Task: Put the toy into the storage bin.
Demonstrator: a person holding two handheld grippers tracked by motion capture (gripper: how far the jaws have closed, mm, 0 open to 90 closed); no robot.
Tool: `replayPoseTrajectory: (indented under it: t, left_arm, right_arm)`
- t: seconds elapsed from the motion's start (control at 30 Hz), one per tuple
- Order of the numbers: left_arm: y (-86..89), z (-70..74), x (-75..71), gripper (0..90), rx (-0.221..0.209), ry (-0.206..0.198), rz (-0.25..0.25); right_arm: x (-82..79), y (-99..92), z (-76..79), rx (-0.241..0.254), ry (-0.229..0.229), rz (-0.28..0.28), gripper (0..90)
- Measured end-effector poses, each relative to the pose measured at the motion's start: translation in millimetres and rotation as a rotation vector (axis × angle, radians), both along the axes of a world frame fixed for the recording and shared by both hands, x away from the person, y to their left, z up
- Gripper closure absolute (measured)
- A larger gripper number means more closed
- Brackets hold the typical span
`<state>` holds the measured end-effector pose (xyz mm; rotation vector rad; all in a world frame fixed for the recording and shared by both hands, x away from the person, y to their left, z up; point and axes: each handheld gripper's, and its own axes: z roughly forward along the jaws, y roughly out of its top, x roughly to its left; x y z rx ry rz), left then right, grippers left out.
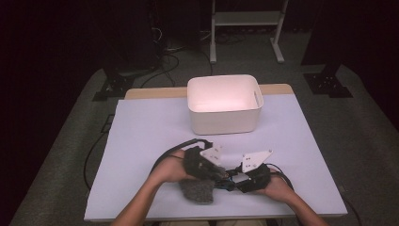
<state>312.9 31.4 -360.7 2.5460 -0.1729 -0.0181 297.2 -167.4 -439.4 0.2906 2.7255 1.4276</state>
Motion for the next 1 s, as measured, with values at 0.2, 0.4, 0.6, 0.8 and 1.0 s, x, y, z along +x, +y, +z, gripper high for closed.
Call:
replayPoseTrajectory:
  t: [0.2, 0.4, 0.6, 0.8, 1.0]
  left_arm:
    - [-29.0, -6.0, 1.5, 81.7, 0.036, 0.011, -0.047]
    - [-8.5, -4.8, 2.6, 81.5, 0.036, 0.002, -0.011]
    - [29.9, -4.5, 4.7, 81.5, 0.045, 0.009, 0.064]
    - [61.4, -3.4, 5.0, 81.3, 0.029, 0.013, 0.121]
    - [82.5, -2.6, 5.2, 81.1, 0.028, 0.018, 0.164]
  right_arm:
    - [-0.7, 0.1, -0.1, 0.000, 0.002, -0.005, 58.3]
    - [0.4, -0.4, -0.2, 0.000, -0.006, 0.005, 58.4]
    - [0.6, -0.4, 0.0, -0.001, -0.004, 0.007, 58.4]
    - [0.3, -0.3, 0.1, -0.004, -0.006, 0.005, 58.4]
    - [0.5, -0.4, -0.2, 0.000, -0.004, 0.004, 58.4]
